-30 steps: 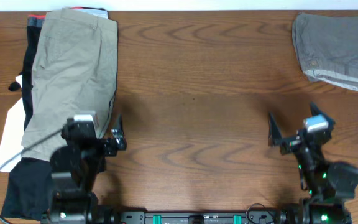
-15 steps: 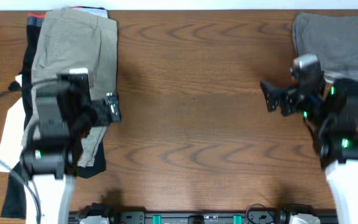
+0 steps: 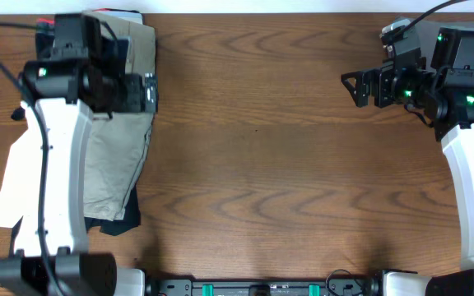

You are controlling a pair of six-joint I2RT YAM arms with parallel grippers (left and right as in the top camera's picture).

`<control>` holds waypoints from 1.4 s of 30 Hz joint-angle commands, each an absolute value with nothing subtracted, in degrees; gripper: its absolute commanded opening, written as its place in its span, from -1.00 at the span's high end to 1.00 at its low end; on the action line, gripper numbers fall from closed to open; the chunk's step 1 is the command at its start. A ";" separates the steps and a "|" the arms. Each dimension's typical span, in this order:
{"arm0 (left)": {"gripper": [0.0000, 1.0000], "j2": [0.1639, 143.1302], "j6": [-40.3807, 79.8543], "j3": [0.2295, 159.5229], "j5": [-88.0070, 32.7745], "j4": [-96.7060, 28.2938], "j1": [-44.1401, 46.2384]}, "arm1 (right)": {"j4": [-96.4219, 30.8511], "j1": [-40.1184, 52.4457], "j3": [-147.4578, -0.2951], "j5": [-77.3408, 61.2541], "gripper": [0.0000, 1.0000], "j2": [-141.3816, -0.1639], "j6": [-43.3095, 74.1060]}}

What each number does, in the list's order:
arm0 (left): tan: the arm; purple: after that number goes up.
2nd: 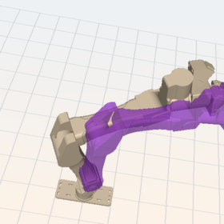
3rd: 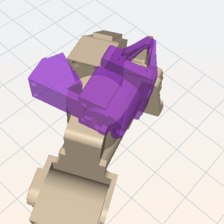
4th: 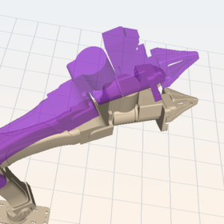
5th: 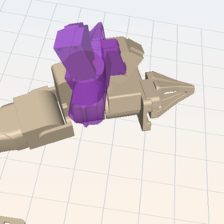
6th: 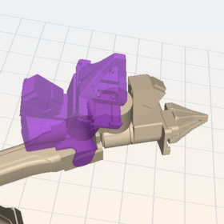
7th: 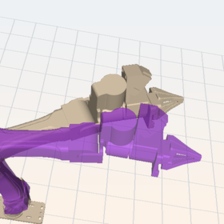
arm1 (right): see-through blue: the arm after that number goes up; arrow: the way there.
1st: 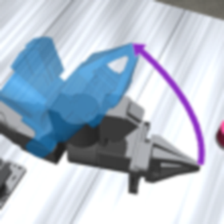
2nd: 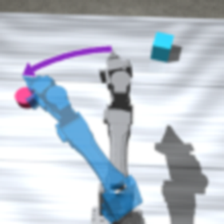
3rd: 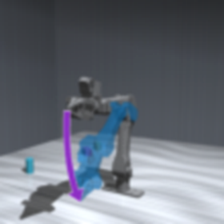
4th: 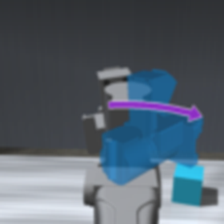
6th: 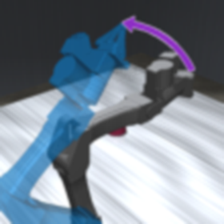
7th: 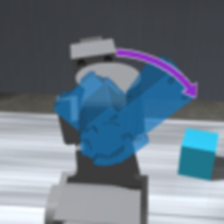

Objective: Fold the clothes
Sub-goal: 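Reach the left gripper to the khaki pants on the pile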

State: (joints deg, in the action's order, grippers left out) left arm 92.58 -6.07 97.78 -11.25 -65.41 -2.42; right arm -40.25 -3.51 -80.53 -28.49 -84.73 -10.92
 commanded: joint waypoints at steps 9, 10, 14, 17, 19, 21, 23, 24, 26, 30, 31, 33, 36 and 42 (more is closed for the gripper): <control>-0.97 104.03 -4.49 99.50 -10.85 -46.78 -18.74 | -39.68 -2.70 -81.52 -31.48 -0.98 -85.23 -8.82; -0.97 104.99 -4.67 99.50 -10.87 -45.25 -19.79 | -39.72 -2.70 -81.47 -31.48 -0.98 -85.36 -8.82; -0.97 109.86 -7.29 99.50 -10.85 -40.27 -22.24 | -40.60 -2.70 -81.25 -31.48 -0.98 -85.69 -8.84; -0.99 113.91 -9.08 99.50 -10.85 -37.60 -23.00 | -42.00 -2.68 -81.19 -31.27 -0.98 -86.17 -8.84; -0.99 116.40 -9.39 99.50 -10.85 -35.88 -23.49 | -43.07 -2.68 -81.19 -31.20 -0.97 -86.56 -8.86; -1.00 118.58 -9.43 99.50 -10.85 -34.20 -24.10 | -44.03 -2.59 -81.17 -30.72 -0.95 -87.07 -8.84; -1.00 120.33 -9.41 99.50 -10.85 -32.69 -24.77 | -44.97 -2.57 -81.14 -29.91 -0.95 -87.70 -8.84; -1.00 121.01 -9.43 99.50 -10.85 -32.12 -25.10 | -45.34 -2.55 -81.14 -29.54 -0.94 -87.99 -8.84; -0.99 122.10 -9.43 99.50 -10.85 -31.00 -25.85 | -45.91 -2.52 -81.08 -29.08 -0.94 -88.51 -8.84; -1.00 123.55 -9.43 99.50 -10.90 -28.73 -26.92 | -45.89 -2.39 -80.90 -28.93 -0.93 -89.17 -8.84; -0.98 123.92 -9.45 99.50 -10.90 -28.56 -26.96 | -45.89 -2.31 -80.90 -28.93 -0.93 -89.19 -8.82; -0.91 124.64 -10.15 99.50 -11.09 -28.58 -26.98 | -45.82 -1.98 -80.86 -28.88 -0.93 -89.19 -8.84; -0.80 125.91 -10.31 99.50 -11.38 -28.99 -26.92 | -45.50 -1.56 -80.86 -28.88 -0.93 -89.19 -8.84; -0.33 127.85 -10.22 99.48 -11.70 -30.48 -26.94 | -45.19 -1.41 -80.86 -28.88 -0.89 -89.19 -8.82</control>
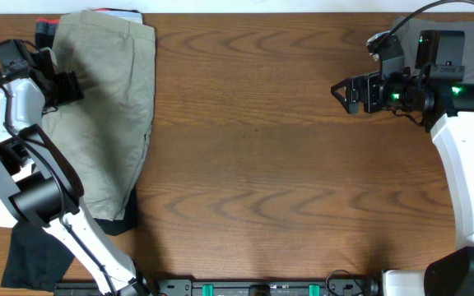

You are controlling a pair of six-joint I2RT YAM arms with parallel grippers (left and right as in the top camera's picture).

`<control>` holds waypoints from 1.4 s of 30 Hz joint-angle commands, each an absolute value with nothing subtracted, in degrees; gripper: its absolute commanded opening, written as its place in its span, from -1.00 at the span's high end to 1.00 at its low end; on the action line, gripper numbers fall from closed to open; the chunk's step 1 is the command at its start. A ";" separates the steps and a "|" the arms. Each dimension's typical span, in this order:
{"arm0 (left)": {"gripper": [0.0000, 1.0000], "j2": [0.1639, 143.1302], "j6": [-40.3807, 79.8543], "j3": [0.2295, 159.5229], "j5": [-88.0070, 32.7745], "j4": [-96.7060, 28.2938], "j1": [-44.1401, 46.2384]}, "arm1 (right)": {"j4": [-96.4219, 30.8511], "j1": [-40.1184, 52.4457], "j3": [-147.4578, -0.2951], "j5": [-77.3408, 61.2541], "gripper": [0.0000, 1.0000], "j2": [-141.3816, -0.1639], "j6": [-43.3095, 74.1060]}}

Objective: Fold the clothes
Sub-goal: 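Reach the left gripper to the khaki pants on the pile, then grasp the khaki pants with the left gripper and drag them to table center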

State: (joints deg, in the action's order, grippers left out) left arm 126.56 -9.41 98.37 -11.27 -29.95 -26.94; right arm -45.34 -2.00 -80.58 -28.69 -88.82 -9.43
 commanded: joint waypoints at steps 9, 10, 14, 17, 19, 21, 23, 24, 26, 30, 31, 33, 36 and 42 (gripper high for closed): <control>0.17 126.37 -4.91 99.53 -11.79 -30.09 -26.92 | -44.51 -1.43 -80.86 -28.71 -0.74 -89.19 -8.82; 0.18 125.80 -4.36 99.53 -11.94 -30.09 -26.92 | -44.49 -1.43 -80.86 -28.71 -0.73 -89.19 -8.82; 0.21 122.91 -4.10 99.53 -13.43 -30.41 -26.92 | -44.34 -1.43 -80.86 -28.71 -0.69 -89.19 -8.82; 0.55 120.36 -2.28 99.53 -15.00 -31.68 -26.92 | -44.36 -1.43 -80.86 -28.69 -0.63 -89.19 -8.82; 0.88 118.78 -0.89 99.53 -16.16 -32.91 -26.92 | -44.36 -1.43 -80.86 -28.69 -0.59 -89.19 -8.82; 0.88 117.45 0.36 99.53 -17.91 -34.37 -26.83 | -44.36 -1.43 -80.86 -28.69 -0.57 -89.19 -8.82; 0.88 116.55 0.62 99.53 -19.92 -35.86 -26.48 | -44.36 -1.43 -80.86 -28.69 -0.54 -89.19 -8.82; 0.88 116.31 0.62 99.53 -20.82 -36.49 -26.20 | -44.38 -1.43 -80.86 -28.69 -0.52 -89.19 -8.82; 0.88 116.14 0.60 99.53 -22.92 -37.65 -25.21 | -44.36 -1.43 -80.86 -28.69 -0.51 -89.19 -8.82; 0.88 116.14 0.58 99.53 -25.74 -39.27 -22.09 | -44.58 -1.43 -80.86 -28.69 -0.49 -89.19 -8.82; 0.88 116.14 0.54 99.53 -26.55 -39.44 -20.82 | -44.60 -1.43 -80.86 -28.69 -0.47 -89.19 -8.82; 0.88 116.07 0.54 99.53 -27.29 -39.72 -18.35 | -44.56 -1.48 -80.88 -28.67 -0.47 -89.19 -8.82; 0.88 115.92 0.54 99.53 -27.49 -40.12 -13.34 | -44.42 -1.52 -80.88 -28.42 -0.47 -89.17 -8.82; 0.88 115.15 0.56 99.53 -27.53 -40.49 -1.78 | -44.36 -2.46 -80.88 -26.98 -0.40 -89.14 -8.58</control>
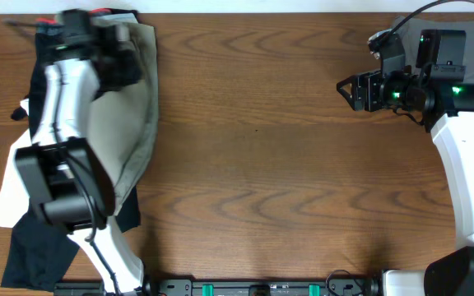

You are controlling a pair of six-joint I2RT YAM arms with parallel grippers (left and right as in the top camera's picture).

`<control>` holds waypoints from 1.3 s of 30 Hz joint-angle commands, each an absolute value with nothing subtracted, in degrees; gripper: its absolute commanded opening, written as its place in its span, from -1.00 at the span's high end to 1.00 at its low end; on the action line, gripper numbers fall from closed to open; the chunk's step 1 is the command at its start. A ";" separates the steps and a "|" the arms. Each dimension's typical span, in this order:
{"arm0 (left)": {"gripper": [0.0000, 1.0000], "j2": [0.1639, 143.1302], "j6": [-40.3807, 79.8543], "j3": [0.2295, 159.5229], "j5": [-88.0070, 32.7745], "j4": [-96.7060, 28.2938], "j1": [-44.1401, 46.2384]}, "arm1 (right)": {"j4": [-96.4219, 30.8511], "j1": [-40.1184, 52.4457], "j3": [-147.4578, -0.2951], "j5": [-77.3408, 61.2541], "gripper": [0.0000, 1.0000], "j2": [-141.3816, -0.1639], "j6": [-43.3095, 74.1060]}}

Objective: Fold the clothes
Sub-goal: 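Grasp the khaki pants with the left gripper and drag them to table center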

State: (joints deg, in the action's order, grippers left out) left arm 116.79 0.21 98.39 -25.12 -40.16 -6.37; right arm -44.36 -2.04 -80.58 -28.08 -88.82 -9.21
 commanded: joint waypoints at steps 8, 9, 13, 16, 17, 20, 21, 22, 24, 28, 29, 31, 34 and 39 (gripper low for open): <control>0.88 115.20 1.06 99.50 -27.40 -40.27 13.78 | -42.26 -7.88 -80.88 -27.00 -0.28 -89.14 -3.09; 0.88 115.20 1.48 99.50 -27.14 -40.23 15.57 | -41.93 -8.88 -80.88 -27.00 -0.29 -89.14 -2.22; 0.88 115.31 6.66 99.33 -21.37 -40.23 21.52 | -40.71 -13.56 -80.88 -27.70 -0.28 -89.14 1.32; 0.88 115.42 8.27 99.33 -21.37 -39.31 24.91 | -39.99 -16.62 -80.88 -29.82 -0.29 -89.14 2.44; 0.88 115.42 8.27 99.33 -21.34 -38.85 25.89 | -39.81 -17.50 -80.88 -30.76 -0.29 -89.14 2.61; 0.88 115.42 9.72 99.33 -21.39 -37.43 28.67 | -39.66 -19.94 -80.88 -33.95 -0.29 -89.14 2.76; 0.88 115.42 10.48 99.33 -21.39 -37.23 29.69 | -39.75 -20.71 -80.88 -34.85 -0.29 -89.14 2.76; 0.88 115.42 10.63 99.33 -21.39 -37.23 30.55 | -39.88 -21.32 -80.88 -35.46 -0.29 -89.14 2.76; 0.88 115.42 10.63 99.33 -21.39 -37.54 32.36 | -40.14 -22.00 -80.88 -35.66 -0.29 -89.14 2.74; 0.84 115.39 10.59 99.35 -21.37 -39.75 34.94 | -40.53 -22.02 -80.88 -35.66 -0.31 -89.14 2.72; 0.66 115.28 10.59 99.35 -21.37 -40.71 35.14 | -40.58 -21.91 -80.88 -35.64 -0.31 -89.14 2.70; 0.40 114.83 10.61 99.35 -21.12 -43.53 34.68 | -40.56 -21.58 -80.88 -35.64 -0.33 -89.14 2.50; 0.09 112.75 10.63 99.35 -18.63 -48.25 31.53 | -40.49 -20.60 -80.88 -35.62 -0.35 -89.17 2.00; -0.57 107.13 10.61 99.35 -12.21 -52.05 22.13 | -39.03 -16.21 -80.88 -32.88 -0.35 -89.36 0.36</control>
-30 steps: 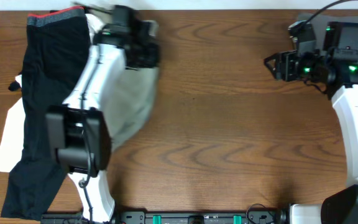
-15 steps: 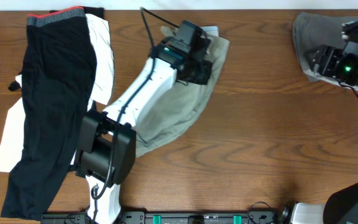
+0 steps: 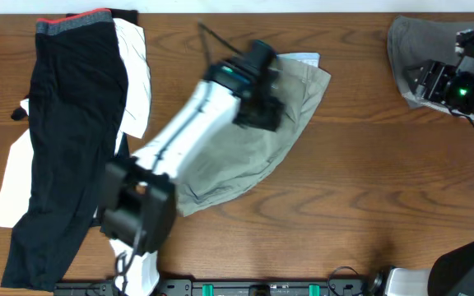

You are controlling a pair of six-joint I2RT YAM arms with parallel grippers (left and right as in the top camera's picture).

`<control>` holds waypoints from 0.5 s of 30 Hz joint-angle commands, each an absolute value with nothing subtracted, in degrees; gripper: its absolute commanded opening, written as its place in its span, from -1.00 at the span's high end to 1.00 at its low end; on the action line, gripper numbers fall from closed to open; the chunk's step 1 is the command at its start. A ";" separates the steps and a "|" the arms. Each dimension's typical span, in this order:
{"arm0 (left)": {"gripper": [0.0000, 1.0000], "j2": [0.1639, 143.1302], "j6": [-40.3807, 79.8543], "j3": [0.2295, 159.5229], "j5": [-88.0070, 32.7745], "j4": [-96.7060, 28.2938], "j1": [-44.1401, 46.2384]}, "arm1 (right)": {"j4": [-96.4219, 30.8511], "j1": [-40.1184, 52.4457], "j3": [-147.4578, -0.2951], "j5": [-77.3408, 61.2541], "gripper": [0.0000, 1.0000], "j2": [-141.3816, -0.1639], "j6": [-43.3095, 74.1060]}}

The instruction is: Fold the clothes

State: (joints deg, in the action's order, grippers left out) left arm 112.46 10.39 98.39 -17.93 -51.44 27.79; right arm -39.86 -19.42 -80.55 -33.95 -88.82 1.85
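Note:
A khaki garment (image 3: pixel 249 164) lies crumpled on the middle of the table, its upper end near the far edge. My left gripper (image 3: pixel 263 113) is on that upper part, blurred by motion, and appears shut on the cloth. The left arm stretches diagonally across the garment from the near left. My right gripper (image 3: pixel 425 80) is at the far right, next to a grey garment (image 3: pixel 410 37). Its fingers are too dark and small to read.
A pile stays at the left edge. It holds a long black garment (image 3: pixel 64 123) with a red waistband and a white garment (image 3: pixel 134 78) beneath it. Brown wooden table (image 3: pixel 360 205) shows between the khaki garment and the right arm.
The khaki garment has left the pile and now lies mid-table with my left gripper on it, uncovering the black garment. My right gripper has drawn back to the far right beside the grey garment.
First my left gripper was over the khaki garment on top of the left pile. Then it was at the pile's far left edge, then on the garment's top end. Now the garment lies mid-table. The right gripper hovered at the right, then withdrew.

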 commanded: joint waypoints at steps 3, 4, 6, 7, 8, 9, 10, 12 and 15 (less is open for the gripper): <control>-0.64 104.68 10.61 99.35 -11.51 -51.57 16.21 | -36.21 -11.90 -80.88 -27.94 -0.36 -90.37 0.36; -0.64 104.20 10.59 99.35 -11.51 -51.55 14.74 | -34.96 -10.15 -80.88 -25.93 -0.38 -91.15 0.38; -0.64 103.77 10.39 99.35 -11.53 -51.86 12.49 | -32.71 -7.11 -80.88 -22.33 -0.42 -93.10 0.38; -0.64 103.77 9.89 99.35 -11.53 -52.23 11.97 | -31.77 -5.85 -80.88 -20.78 -0.43 -94.21 0.43; -0.64 103.77 9.02 99.33 -11.49 -52.77 11.66 | -30.79 -4.64 -80.88 -19.16 -0.43 -95.50 0.69; -0.64 103.85 8.08 99.31 -11.44 -53.34 11.64 | -29.61 -3.38 -80.88 -16.95 -0.44 -97.32 1.74; -0.64 103.88 7.40 99.20 -11.42 -53.54 11.64 | -28.88 -2.74 -80.88 -15.88 -0.46 -98.54 2.37; -0.64 103.88 7.14 98.54 -10.92 -53.52 11.75 | -26.96 -1.69 -80.88 -15.00 -0.47 -101.82 3.73; -0.64 104.09 7.16 97.65 -9.89 -53.54 11.75 | -24.05 -0.69 -80.88 -16.71 -0.50 -107.02 4.73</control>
State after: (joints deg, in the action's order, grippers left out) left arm 103.72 8.67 98.48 -11.57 -53.36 11.68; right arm -25.54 -1.58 -80.58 -18.48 -103.09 2.74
